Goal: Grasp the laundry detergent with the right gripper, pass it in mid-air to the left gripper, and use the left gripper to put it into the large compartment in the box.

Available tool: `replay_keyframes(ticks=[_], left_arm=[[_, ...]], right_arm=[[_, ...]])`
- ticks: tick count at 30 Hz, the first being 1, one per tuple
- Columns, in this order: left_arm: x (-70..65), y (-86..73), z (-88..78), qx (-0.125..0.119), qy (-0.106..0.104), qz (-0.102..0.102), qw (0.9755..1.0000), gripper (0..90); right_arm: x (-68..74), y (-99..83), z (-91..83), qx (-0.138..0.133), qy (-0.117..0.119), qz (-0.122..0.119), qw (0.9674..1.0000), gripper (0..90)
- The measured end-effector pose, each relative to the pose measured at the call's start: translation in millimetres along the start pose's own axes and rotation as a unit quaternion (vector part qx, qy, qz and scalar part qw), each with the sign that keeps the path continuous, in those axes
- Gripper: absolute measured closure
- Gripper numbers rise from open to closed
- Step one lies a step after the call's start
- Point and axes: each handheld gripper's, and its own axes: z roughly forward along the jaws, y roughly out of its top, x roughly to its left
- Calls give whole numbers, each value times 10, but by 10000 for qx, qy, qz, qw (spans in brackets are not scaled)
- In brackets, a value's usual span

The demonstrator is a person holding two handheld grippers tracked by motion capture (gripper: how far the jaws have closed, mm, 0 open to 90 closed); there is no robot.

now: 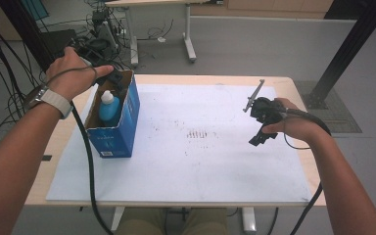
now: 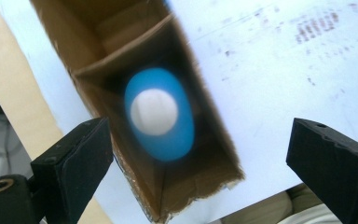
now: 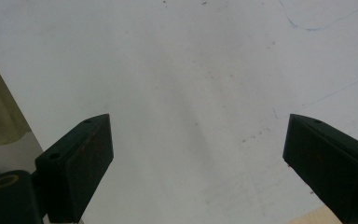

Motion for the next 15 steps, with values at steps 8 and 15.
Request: replay_keyframes(ticks=[8,15], left_arm=[[-204,37,-137,-103,-149,721,9972,75],[-359,94,-284,-320,-332,1167,9921,76]], right_arm=[[-20,-21,-47,-21,-27,61,10000,84],[-60,-69,-81,9,0,192,9998,83]])
